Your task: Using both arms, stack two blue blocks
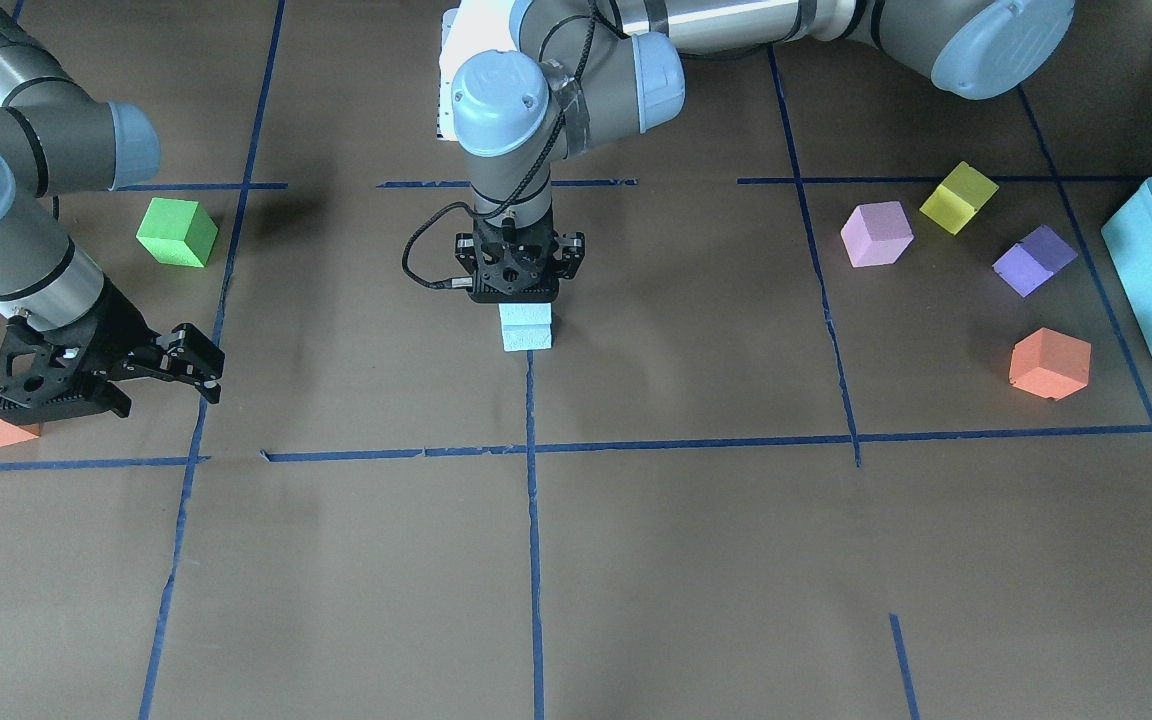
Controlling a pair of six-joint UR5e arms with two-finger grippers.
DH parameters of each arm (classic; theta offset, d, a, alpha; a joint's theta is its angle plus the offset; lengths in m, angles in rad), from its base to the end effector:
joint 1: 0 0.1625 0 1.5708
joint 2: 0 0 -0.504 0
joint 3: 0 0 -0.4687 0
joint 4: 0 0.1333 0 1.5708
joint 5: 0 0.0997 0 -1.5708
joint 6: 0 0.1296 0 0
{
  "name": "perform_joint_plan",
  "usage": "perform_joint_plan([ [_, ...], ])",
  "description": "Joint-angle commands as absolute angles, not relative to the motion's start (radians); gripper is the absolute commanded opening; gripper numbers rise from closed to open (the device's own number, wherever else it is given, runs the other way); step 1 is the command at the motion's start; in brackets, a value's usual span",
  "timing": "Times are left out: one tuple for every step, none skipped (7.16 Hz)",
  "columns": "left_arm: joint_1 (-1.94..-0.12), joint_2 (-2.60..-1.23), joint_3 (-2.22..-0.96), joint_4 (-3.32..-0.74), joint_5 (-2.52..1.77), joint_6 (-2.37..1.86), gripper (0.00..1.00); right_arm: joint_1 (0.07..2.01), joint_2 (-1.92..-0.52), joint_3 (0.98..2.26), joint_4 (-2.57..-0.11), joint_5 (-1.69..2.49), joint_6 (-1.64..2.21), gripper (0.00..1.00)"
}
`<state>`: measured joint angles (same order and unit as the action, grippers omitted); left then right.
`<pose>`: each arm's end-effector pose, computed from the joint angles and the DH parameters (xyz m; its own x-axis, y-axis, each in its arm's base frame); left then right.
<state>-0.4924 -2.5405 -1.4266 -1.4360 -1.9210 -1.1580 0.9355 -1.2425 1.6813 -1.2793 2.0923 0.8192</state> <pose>0.7404 -0.4980 0.1334 0.7230 0.0397 -0.6897 -0.0422 0.9990 0.0133 -0.3815 -0.6332 0.4577 0.6649 -0.0959 0.7408 -0.0639 0.9808 0.1843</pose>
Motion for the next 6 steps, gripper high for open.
perform_joint_plan([
  [-0.492, -2.542, -1.411, -1.445, -1.921, -1.158, 0.32, 0.934, -1.243, 1.678, -1.279, 2.092, 0.819, 1.00],
  [-0.492, -2.542, -1.408, -1.447, -1.921, -1.160, 0.34, 0.934, -1.243, 1.678, -1.279, 2.092, 0.819, 1.00],
  [-0.492, -2.542, -1.408, -1.447, -1.921, -1.157, 0.38, 0.934, -1.243, 1.678, -1.279, 2.092, 0.819, 1.00],
  [-0.492, -2.542, -1.408, -1.448, -1.922, -1.152, 0.45, 0.934, -1.243, 1.678, -1.279, 2.092, 0.819, 1.00],
  [-0.492, -2.539, -1.410, -1.469, -1.922, -1.151, 0.72, 0.934, -1.243, 1.678, -1.279, 2.092, 0.819, 1.00],
  [-0.492, -2.539, -1.414, -1.474, -1.922, -1.149, 0.92, 0.934, -1.243, 1.680, -1.279, 2.092, 0.819, 1.00],
])
